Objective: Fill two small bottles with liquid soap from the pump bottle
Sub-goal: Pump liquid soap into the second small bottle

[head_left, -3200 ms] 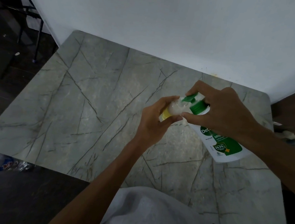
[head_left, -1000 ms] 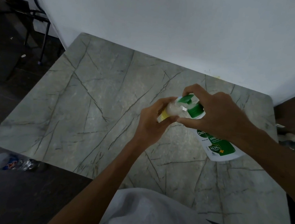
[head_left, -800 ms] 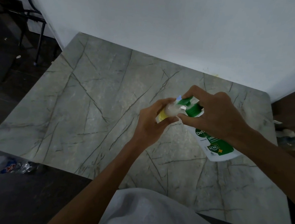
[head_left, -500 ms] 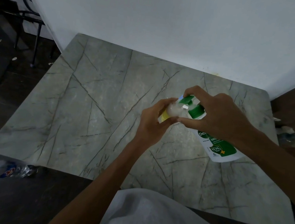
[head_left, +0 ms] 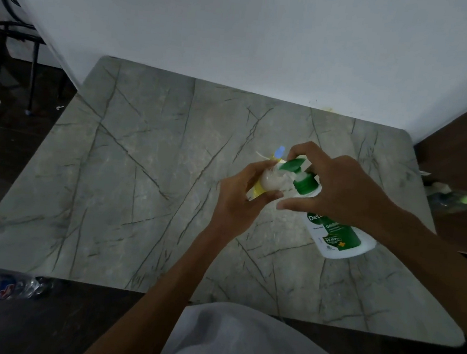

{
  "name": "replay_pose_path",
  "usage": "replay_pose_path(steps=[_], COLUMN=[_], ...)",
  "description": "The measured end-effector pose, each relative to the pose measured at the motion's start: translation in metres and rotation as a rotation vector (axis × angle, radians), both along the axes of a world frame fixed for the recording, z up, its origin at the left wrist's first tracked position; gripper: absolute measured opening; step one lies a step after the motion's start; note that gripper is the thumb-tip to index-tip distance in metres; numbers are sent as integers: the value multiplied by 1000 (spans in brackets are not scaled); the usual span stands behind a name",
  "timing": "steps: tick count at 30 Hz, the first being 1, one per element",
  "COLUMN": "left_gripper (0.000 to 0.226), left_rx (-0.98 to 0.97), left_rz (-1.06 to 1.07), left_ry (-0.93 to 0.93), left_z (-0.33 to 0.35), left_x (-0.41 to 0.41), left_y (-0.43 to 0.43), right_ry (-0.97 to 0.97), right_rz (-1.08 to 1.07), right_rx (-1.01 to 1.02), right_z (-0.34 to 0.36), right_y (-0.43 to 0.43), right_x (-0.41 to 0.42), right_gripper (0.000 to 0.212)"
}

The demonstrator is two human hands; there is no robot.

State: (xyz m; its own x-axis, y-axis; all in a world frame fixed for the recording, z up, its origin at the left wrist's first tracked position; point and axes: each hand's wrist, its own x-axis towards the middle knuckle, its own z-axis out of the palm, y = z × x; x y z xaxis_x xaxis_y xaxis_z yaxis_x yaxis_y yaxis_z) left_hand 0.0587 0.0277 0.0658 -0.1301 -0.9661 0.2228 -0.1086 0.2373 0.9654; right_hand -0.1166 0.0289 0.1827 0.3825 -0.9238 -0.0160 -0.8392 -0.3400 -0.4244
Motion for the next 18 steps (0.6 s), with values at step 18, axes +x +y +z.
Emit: replay_pose_path(steps=[18], left_gripper=[57], left_rx=[33], left_rz=[93], left_ry=[25], left_z=[4], left_x=[-38], left_y=[2], right_ry=[-419], right_rz=[-186], right_rx=[133], right_z=[-18], right_y=[12], right_x=[-65], right_gripper=[87])
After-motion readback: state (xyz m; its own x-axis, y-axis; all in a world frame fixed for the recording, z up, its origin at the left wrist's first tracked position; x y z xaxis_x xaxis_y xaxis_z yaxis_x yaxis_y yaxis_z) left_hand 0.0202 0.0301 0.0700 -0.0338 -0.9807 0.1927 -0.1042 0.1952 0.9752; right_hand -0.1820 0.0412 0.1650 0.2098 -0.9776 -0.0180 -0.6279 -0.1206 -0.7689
